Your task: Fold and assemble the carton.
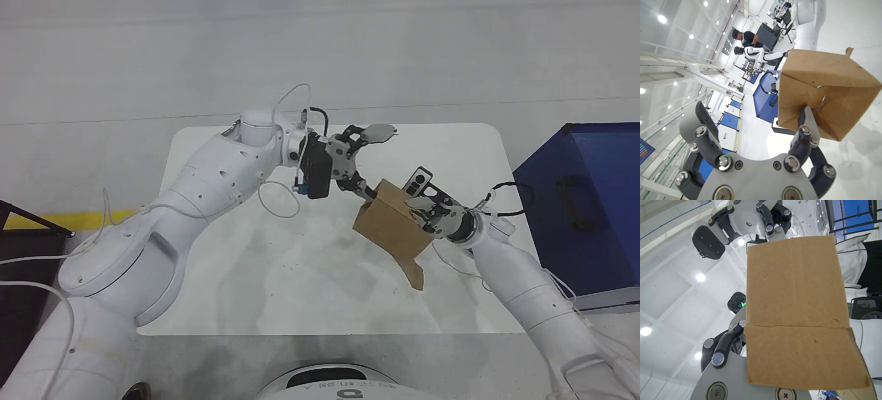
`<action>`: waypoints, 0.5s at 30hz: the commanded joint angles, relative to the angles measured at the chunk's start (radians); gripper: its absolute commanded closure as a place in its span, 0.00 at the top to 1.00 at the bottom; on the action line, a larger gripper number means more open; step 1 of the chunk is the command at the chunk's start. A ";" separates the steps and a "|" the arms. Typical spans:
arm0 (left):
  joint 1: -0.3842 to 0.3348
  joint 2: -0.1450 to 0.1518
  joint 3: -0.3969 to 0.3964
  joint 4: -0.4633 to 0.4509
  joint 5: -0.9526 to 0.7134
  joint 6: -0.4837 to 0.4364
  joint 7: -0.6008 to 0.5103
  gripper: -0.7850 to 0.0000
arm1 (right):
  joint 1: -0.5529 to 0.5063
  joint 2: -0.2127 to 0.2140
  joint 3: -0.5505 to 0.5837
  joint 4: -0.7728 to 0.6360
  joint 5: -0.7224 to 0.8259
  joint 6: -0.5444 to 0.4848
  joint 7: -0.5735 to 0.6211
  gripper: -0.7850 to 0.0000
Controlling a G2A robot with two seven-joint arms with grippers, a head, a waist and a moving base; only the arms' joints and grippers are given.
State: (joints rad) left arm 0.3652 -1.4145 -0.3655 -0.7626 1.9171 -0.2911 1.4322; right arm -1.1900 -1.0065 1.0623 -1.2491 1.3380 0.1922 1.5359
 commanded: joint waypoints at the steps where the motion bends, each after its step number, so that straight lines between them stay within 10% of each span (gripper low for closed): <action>1: -0.001 -0.001 -0.006 0.012 0.002 0.011 0.001 1.00 | 0.000 0.000 0.001 0.000 0.002 0.000 0.000 0.00; 15: -0.003 -0.026 -0.002 0.024 0.048 0.000 0.013 1.00 | -0.002 0.002 0.005 0.001 0.007 0.004 0.000 0.00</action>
State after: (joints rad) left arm 0.3627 -1.4395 -0.3658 -0.7414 1.9639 -0.2928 1.4449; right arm -1.1910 -1.0047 1.0667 -1.2484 1.3436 0.1961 1.5359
